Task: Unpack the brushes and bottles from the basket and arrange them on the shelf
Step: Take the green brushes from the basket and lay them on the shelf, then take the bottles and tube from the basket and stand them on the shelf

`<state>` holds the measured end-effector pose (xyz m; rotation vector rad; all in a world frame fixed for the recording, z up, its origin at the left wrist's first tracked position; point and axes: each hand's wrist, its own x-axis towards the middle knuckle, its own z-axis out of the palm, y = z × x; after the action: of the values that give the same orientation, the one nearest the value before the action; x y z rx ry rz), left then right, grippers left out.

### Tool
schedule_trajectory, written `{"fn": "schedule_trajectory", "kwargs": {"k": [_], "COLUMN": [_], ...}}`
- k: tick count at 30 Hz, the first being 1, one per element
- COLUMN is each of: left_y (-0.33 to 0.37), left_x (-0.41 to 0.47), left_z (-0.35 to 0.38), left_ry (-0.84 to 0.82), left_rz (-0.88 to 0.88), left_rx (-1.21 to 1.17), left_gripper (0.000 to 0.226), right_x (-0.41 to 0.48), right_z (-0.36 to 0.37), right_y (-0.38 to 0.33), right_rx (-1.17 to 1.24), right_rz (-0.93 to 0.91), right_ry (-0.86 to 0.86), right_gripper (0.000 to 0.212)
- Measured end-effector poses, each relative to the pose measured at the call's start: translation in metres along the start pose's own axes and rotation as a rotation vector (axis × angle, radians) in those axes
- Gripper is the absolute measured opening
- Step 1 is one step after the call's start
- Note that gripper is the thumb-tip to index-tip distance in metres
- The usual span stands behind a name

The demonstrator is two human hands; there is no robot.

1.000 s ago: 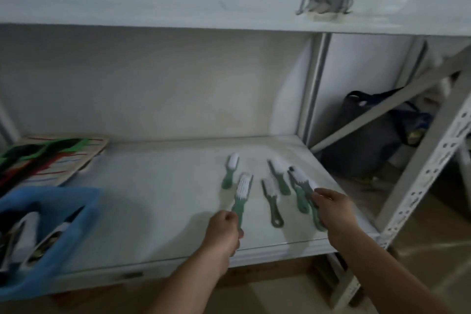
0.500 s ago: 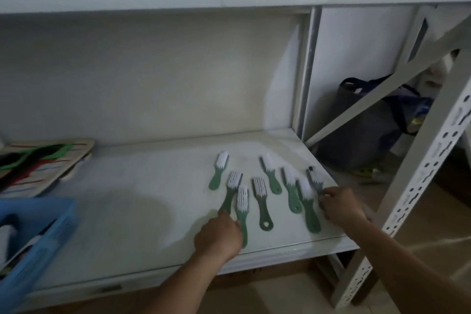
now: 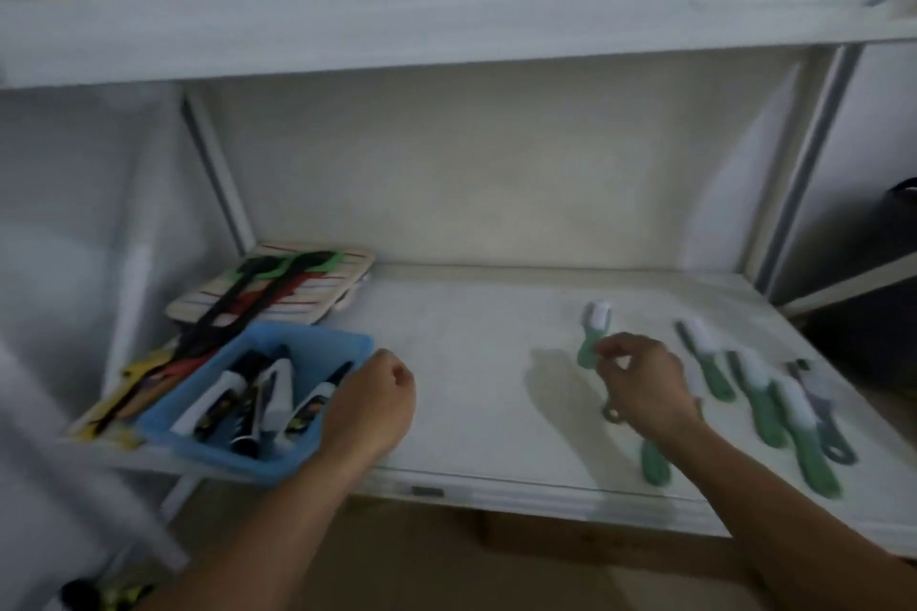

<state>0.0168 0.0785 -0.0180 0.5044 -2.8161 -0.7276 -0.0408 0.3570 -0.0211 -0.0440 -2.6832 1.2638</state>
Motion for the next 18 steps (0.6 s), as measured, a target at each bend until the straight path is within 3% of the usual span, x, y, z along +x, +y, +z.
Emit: {"fn": "schedule_trajectory", "kwargs": {"k": [8,11,14,15,17,18], "left_y": [-0.123,-0.137,-0.138,-0.135,-0.135,-0.137], "left_x": [0.059,0.076,0.086,0.087,0.092,0.094], "left_z": [-0.072,-0.079,-0.072,-0.070,-0.067,-0.068], "left_ry": [0.086,0.032,-0.060,-0.077,-0.080,-0.069], "left_rz": [-0.251,-0.307,-0.281,-0.268,-0.259,-0.266], "left_rx": [0.083,0.112,0.103,0.103,0.116,0.137], "left_gripper": [0.035,0.023,0.027,0.024,0.021,0.021], "right_x": [-0.016,-0.016,-0.016,-0.016,-0.014,-0.014], "right_z": [0.129,0.175,0.212,0.222,0.240,0.247], "right_y": [-0.141,-0.174,-0.199,-0.205,-0.215,-0.218], "right_rx": [0.221,0.146,0.037,0.002,-0.058,-0.093], "right_rz": [-0.132,-0.149,-0.127,-0.135,-0.176,-0.191], "right_ry": [-0.392,-0.518,-0.635,-0.654,-0.664,-0.665], "right_gripper": [0.011,0.017,0.017,0.008,0.022,0.019]}}
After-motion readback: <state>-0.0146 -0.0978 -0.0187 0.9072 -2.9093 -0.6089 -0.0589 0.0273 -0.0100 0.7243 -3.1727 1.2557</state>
